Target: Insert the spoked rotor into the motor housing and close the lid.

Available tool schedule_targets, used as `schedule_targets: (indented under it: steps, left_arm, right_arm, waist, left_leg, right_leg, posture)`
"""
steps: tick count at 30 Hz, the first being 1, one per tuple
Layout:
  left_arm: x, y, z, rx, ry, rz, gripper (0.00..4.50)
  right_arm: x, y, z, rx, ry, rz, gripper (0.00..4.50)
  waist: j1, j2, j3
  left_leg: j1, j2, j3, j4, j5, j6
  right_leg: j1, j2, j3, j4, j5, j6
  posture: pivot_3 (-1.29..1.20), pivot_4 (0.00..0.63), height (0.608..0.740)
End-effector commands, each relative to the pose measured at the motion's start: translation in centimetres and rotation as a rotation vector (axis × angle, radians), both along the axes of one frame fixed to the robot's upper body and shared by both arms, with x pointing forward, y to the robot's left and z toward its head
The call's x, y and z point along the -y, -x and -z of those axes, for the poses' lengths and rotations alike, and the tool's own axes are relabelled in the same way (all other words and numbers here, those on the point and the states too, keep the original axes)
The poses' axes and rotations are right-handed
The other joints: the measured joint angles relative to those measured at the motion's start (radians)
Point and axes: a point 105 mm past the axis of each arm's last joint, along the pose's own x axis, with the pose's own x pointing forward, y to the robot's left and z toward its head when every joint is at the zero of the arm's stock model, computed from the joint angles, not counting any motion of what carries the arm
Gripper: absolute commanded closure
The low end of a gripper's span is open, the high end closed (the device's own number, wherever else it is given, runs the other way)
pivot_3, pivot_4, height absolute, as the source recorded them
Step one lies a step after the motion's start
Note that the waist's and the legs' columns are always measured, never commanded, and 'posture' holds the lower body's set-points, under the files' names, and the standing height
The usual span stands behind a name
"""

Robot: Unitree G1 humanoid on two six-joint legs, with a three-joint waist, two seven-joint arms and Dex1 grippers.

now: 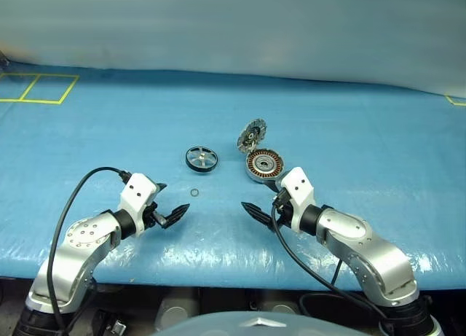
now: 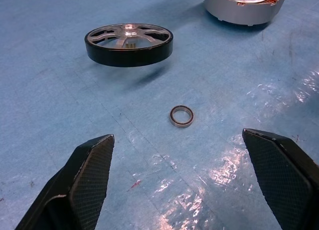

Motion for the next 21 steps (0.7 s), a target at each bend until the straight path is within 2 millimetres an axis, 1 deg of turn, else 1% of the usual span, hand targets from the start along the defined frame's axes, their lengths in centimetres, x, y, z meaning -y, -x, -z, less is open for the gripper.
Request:
schedule_targets:
  steps: [1, 10, 13, 19, 21]
  left_arm:
    - [0.3, -0.1, -1.0, 0.048, 0.004, 0.017, 0.02]
    - [0.3, 0.0, -0.9, 0.056, 0.002, 0.011, 0.02]
    - [0.3, 0.0, -0.8, 0.057, 0.003, 0.014, 0.02]
    - [0.5, -0.2, -0.7, 0.059, 0.005, 0.019, 0.02]
    - [0.6, -0.2, -0.6, 0.059, 0.004, 0.021, 0.02]
  right_arm:
    - [-0.2, -0.1, -1.0, 0.043, 0.002, -0.014, 0.00]
    - [-0.3, -0.1, -0.7, 0.036, 0.040, -0.036, 0.00]
    - [-0.6, -0.6, -1.6, 0.058, 0.067, -0.082, 0.00]
    - [-1.4, -2.3, -3.2, 0.117, 0.241, -0.230, 0.00]
    - [-1.6, -3.0, -3.5, 0.128, 0.278, -0.255, 0.00]
  waist:
    - [0.000, 0.000, 0.000]
    - [0.000, 0.000, 0.000]
    - [-0.001, 0.000, 0.000]
    - [-0.002, 0.001, 0.001]
    - [-0.001, 0.001, 0.001]
  left_leg:
    - [0.000, 0.000, 0.000, 0.000, 0.000, 0.000]
    - [0.000, 0.000, 0.000, 0.000, 0.000, 0.000]
    - [0.000, 0.000, 0.000, 0.000, 0.000, 0.000]
    - [0.000, 0.000, 0.000, 0.002, 0.000, 0.000]
    - [0.000, -0.001, 0.000, 0.002, 0.000, 0.000]
  right_leg:
    - [0.000, 0.000, 0.000, 0.000, 0.000, 0.000]
    - [0.000, 0.000, 0.000, 0.000, 0.000, 0.000]
    - [0.000, 0.000, 0.000, 0.000, 0.000, 0.000]
    - [0.000, 0.000, 0.000, 0.001, 0.000, 0.000]
    - [0.000, 0.000, 0.000, 0.001, 0.000, 0.000]
  posture:
    - [0.00, 0.150, 0.740]
    - [0.00, 0.150, 0.740]
    - [0.00, 0.150, 0.740]
    - [0.00, 0.150, 0.740]
    - [0.00, 0.150, 0.740]
